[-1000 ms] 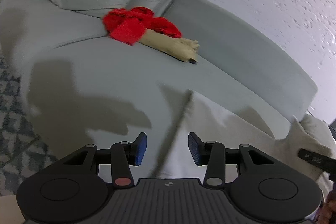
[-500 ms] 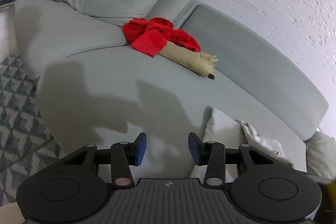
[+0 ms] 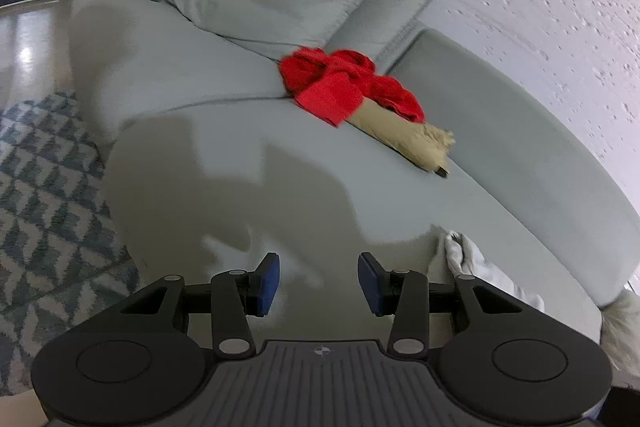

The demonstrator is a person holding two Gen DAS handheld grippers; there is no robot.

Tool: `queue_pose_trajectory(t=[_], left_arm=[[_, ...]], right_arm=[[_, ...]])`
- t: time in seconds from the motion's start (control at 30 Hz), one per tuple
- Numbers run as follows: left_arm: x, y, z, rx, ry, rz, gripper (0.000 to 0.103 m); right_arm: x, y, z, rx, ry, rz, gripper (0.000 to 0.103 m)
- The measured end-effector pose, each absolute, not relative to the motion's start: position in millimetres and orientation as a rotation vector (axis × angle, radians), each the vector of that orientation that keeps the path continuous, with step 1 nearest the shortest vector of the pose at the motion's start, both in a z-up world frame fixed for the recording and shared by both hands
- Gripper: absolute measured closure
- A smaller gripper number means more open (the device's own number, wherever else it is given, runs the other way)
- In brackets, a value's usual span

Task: Fold clothes
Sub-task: 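Lift the held edge and fold it over the shirt with the right gripper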

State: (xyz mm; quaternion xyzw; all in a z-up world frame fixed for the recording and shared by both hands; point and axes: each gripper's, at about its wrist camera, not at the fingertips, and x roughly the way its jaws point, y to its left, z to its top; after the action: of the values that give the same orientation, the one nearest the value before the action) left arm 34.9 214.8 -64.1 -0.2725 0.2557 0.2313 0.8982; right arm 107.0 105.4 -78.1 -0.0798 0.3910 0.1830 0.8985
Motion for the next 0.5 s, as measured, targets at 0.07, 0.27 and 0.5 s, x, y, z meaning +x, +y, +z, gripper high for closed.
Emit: queue_pose_trajectory(t=[0.07, 0.27, 0.5], left_arm=[[35, 216, -64, -0.564, 0.521, 0.491, 0.062], [35, 213, -62, -0.561, 0.509, 0.496, 0.062], [32, 200, -59, -0.541, 0.490, 0.424, 0.062]], right_arm=[[107, 106, -80, -0.156, 0.808, 0.407, 0.100], [105, 98, -85, -0.135, 0.854, 0.555, 0.091], [96, 36, -74, 0.119, 0.909, 0.718, 0.054]])
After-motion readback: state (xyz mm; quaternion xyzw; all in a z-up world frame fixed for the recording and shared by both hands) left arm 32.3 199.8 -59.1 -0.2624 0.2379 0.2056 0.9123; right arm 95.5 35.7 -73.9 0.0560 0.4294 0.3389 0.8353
